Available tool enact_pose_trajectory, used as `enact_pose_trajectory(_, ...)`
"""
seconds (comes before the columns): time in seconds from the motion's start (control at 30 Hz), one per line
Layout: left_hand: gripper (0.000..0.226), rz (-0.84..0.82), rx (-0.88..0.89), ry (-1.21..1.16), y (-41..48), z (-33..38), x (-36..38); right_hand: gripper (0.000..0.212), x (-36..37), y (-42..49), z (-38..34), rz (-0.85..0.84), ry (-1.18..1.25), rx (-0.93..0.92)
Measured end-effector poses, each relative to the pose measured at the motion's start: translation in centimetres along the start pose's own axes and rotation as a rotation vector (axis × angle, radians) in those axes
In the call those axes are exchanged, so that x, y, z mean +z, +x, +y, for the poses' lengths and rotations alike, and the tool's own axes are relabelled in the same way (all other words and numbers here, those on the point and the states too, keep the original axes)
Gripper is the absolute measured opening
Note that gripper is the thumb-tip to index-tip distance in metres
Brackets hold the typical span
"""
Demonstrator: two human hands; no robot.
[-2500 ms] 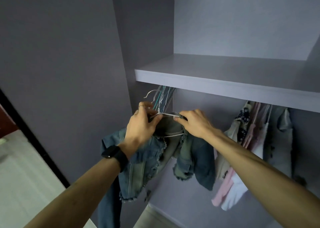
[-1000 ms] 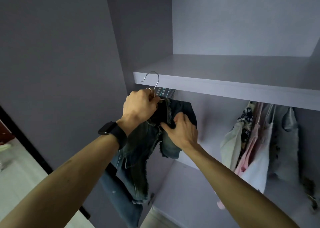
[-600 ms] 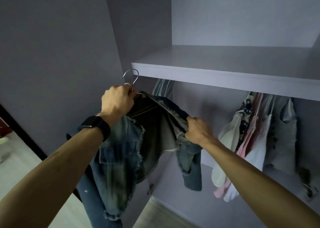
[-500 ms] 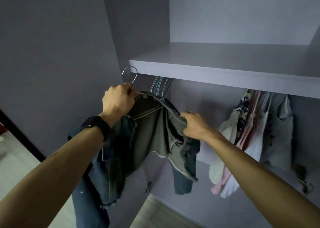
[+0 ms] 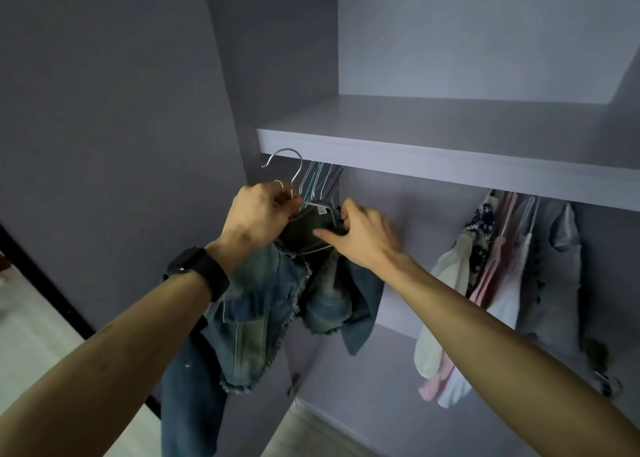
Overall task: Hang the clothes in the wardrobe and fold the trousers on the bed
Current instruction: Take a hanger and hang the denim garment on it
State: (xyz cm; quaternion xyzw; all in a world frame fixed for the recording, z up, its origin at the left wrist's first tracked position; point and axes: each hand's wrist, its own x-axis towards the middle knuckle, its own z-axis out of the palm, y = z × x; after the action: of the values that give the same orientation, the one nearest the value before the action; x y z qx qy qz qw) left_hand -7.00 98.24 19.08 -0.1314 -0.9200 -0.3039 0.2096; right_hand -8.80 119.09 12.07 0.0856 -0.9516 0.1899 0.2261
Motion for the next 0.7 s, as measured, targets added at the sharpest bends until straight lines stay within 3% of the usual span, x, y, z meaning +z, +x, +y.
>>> enact_pose_trajectory(0.13,0.008,-0.006,-0.004,0.039,-0.6,0.2,-0.1,0.027,0.1,1.3,-1.2,0.09,-0.155,-0.044)
enact_pose_trajectory(0.3,0.009,-0.078,-0.015,0.215,-1.6,-1.4,0.1,0.005,-3.6,4.3,-3.0,0.018,0.276,0.061)
enact_pose_trajectory(0.37,0.017,-0.126,0.003,0.285,-1.5,-1.5,0.8,0.004,-4.1,4.9,-4.6,-0.006,0.355,-0.022)
enact_pose_trajectory(0.43,0.016,-0.144,-0.012,0.283,-1.3,-1.5,1.0,0.006,-3.5,5.2,-5.6,-0.151,0.385,-0.087)
enact_pose_trajectory(0.53,0.007,-0.159,-0.107,0.142,-1.5,-2.6,0.6,0.035,-2.4,3.8,-3.2,-0.405,0.546,-0.001)
enact_pose_trajectory(0.6,0.007,-0.179,-0.137,0.081,-1.8,-4.1,0.1,0.039,-1.8,1.4,0.8,-0.258,0.62,0.106)
enact_pose_trajectory(0.7,0.009,-0.173,-0.156,0.029,-1.8,-5.5,-0.4,0.022,0.4,-3.9,5.4,-0.106,0.615,0.103)
